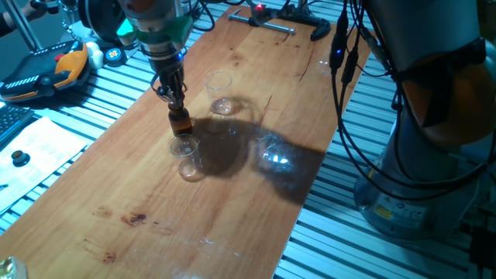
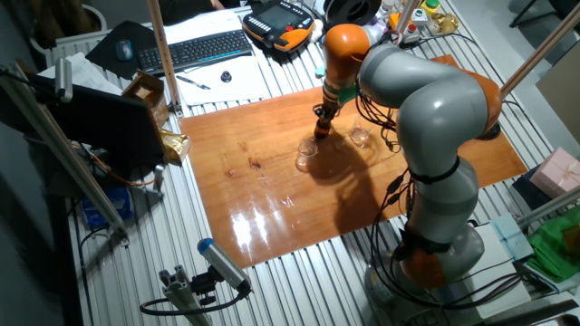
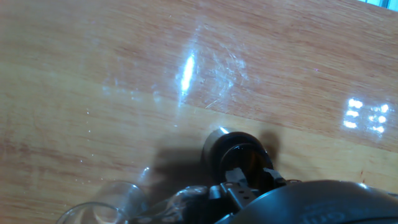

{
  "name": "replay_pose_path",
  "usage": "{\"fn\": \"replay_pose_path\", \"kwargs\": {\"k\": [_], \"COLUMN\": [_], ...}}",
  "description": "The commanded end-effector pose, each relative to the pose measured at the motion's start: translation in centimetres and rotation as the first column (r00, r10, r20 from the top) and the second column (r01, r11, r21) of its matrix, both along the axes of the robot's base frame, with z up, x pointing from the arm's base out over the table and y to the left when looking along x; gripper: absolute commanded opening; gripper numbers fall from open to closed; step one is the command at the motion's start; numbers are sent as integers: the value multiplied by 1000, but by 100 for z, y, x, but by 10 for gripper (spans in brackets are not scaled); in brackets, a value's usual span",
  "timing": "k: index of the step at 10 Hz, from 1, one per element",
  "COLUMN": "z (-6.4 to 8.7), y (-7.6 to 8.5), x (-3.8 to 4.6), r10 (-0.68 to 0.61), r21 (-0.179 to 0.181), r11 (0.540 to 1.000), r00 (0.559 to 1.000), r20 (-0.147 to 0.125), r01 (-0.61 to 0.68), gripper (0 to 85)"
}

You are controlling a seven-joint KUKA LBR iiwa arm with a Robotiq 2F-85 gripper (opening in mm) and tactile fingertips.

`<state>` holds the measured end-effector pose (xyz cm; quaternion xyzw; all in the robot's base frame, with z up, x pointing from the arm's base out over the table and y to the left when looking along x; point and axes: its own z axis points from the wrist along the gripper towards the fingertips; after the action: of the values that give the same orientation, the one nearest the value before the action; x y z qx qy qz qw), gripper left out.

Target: Transfer liquid using a dropper

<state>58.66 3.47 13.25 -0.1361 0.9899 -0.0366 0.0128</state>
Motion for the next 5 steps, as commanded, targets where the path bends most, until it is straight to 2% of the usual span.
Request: {"fn": "replay_pose_path", "kwargs": {"k": [1, 5], "z": [0, -2], "y": [1, 8], "x": [0, 2], "r10": [3, 14], "r21": [0, 3], "r11": [1000, 1000], "r00": [1000, 1000], "r20": [-4, -22], "r01": [-3, -14], "gripper": [207, 170]}}
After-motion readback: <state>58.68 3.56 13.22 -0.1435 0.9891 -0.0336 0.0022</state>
